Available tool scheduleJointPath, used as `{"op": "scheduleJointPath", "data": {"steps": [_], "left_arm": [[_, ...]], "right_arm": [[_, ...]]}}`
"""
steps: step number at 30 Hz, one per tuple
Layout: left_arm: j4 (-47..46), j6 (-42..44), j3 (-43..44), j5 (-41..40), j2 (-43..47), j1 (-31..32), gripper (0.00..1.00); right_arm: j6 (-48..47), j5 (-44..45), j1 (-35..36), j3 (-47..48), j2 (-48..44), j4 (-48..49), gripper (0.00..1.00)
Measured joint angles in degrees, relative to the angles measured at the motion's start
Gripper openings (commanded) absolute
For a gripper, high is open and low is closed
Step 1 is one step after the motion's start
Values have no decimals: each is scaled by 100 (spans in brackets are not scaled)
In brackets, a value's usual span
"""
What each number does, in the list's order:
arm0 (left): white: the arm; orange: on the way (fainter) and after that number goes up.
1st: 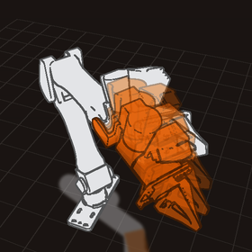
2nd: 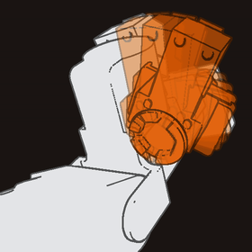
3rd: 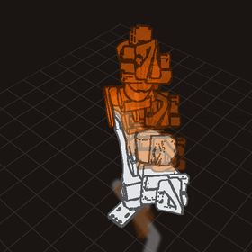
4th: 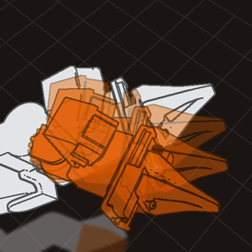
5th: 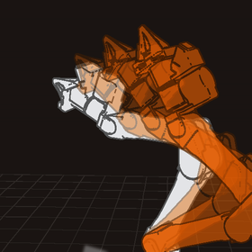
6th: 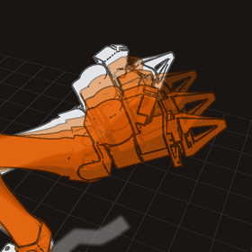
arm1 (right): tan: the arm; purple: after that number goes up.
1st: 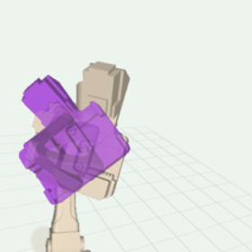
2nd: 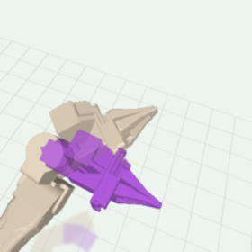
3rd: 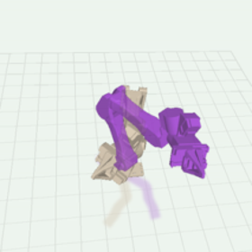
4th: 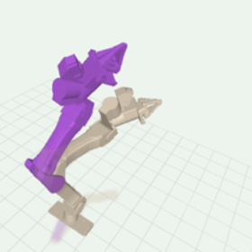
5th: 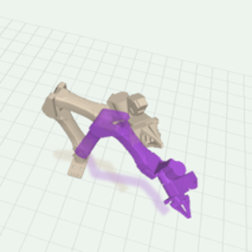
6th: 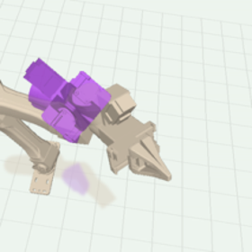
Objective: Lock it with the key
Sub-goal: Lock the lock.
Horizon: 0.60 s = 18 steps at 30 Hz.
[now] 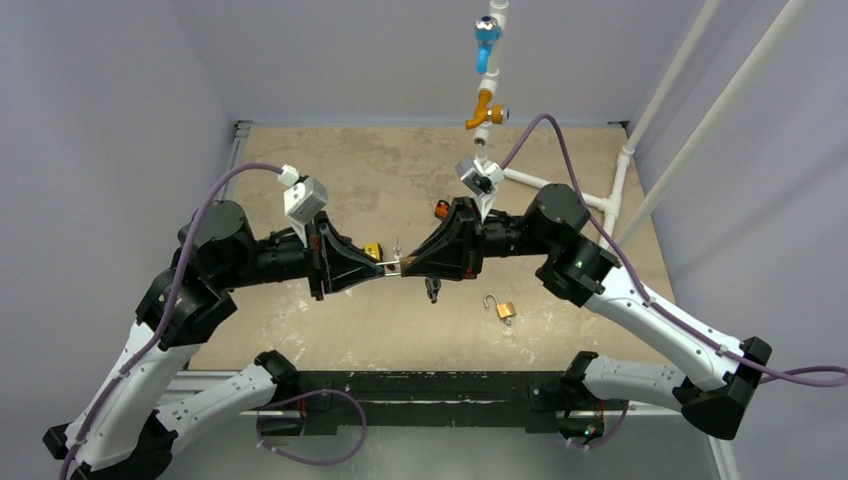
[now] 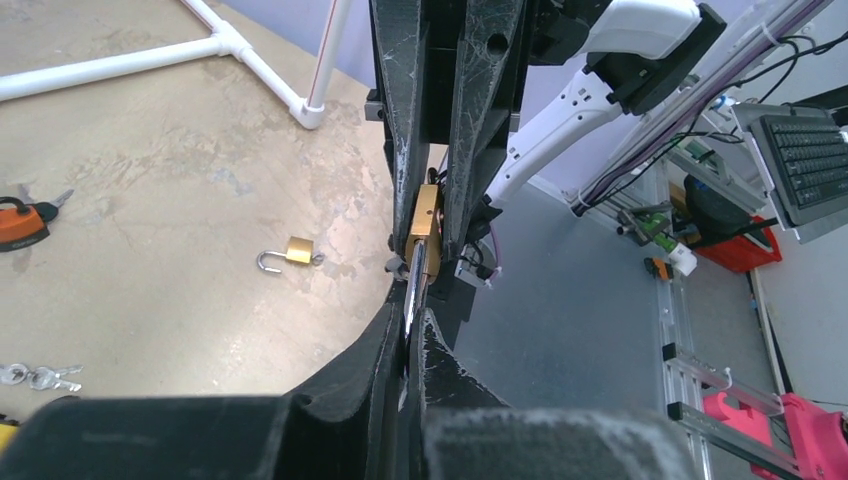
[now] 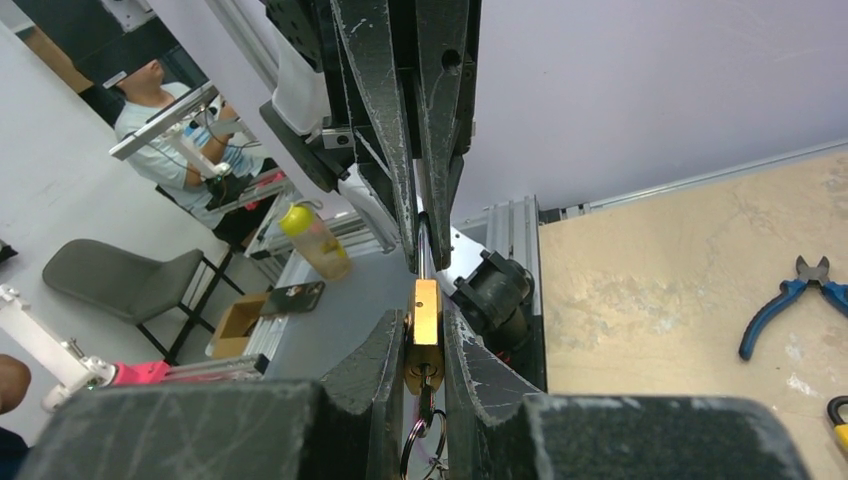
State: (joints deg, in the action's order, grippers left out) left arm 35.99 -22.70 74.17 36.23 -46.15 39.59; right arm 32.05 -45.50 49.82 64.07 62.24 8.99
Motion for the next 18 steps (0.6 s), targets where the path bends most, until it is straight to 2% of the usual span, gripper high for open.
{"op": "scheduleJointPath", "data": {"steps": [3, 6, 9, 11, 18], "left_arm": [[68, 61, 0, -136, 0, 24, 0], [96, 109, -4, -295, -46, 50, 0], [142, 168, -61, -498, -201, 96, 0], [173, 243, -98, -610, -275, 101, 0], [525, 481, -133, -990, -251, 94, 0]], "right_arm": [[-61, 85, 2, 0, 0, -85, 29], [-151, 323, 57, 0, 7, -168, 68], [-256, 605, 212, -4, -37, -240, 92], [-323, 809, 201, -63, -173, -323, 99], [-337, 1054, -597, -555, -1034, -337, 98]]}}
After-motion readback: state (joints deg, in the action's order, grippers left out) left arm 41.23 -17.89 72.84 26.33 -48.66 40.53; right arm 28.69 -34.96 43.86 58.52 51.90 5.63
